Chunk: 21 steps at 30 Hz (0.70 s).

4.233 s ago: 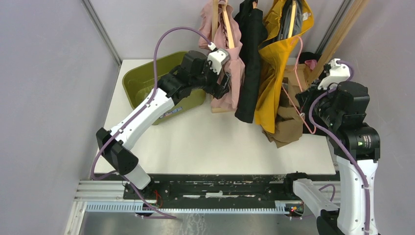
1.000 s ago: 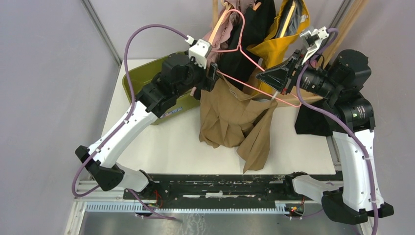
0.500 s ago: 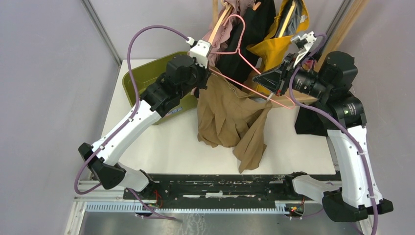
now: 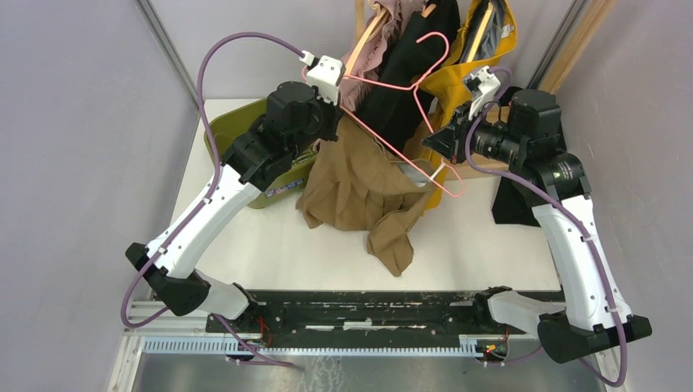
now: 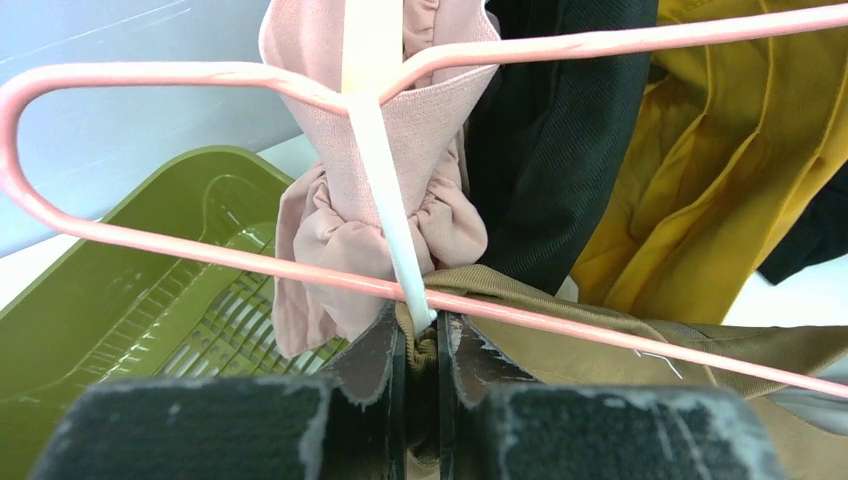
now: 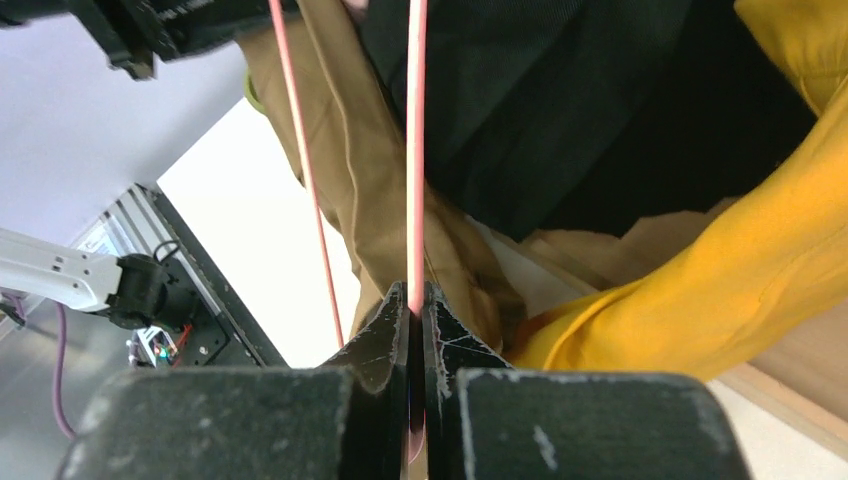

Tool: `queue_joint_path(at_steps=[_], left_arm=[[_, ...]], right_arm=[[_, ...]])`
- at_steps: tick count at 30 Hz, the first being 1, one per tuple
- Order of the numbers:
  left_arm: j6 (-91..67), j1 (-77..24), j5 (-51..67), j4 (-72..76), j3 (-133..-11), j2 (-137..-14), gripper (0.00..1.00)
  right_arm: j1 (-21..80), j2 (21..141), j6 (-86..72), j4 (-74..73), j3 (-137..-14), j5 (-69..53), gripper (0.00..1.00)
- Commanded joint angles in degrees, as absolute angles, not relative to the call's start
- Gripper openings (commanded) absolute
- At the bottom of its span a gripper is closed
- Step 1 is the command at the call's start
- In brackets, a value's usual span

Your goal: Remove the skirt from the hanger

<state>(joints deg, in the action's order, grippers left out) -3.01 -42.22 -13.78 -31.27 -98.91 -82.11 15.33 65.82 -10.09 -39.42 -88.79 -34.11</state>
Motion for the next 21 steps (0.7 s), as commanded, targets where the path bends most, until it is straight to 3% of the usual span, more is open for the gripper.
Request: queue_joint_path(at_steps=[1, 10, 21], left_arm=[[0.8, -42.6, -16.9, -27.2, -101.9, -80.9, 0.03], [2.0, -41.4, -19.3, -26.2, -98.3, -81.2, 0.03], [4.3, -29.9, -21.6, -22.7, -99.5, -79.8, 0.03]], right_arm=[[16.5, 66.0, -6.2, -42.8, -88.9, -30.8, 0.01], [17.5, 67.3, -5.9, -44.3, -91.7, -31.8, 0.01], [17.9, 65.0, -4.8, -49.1, -89.9, -30.5, 0.01]])
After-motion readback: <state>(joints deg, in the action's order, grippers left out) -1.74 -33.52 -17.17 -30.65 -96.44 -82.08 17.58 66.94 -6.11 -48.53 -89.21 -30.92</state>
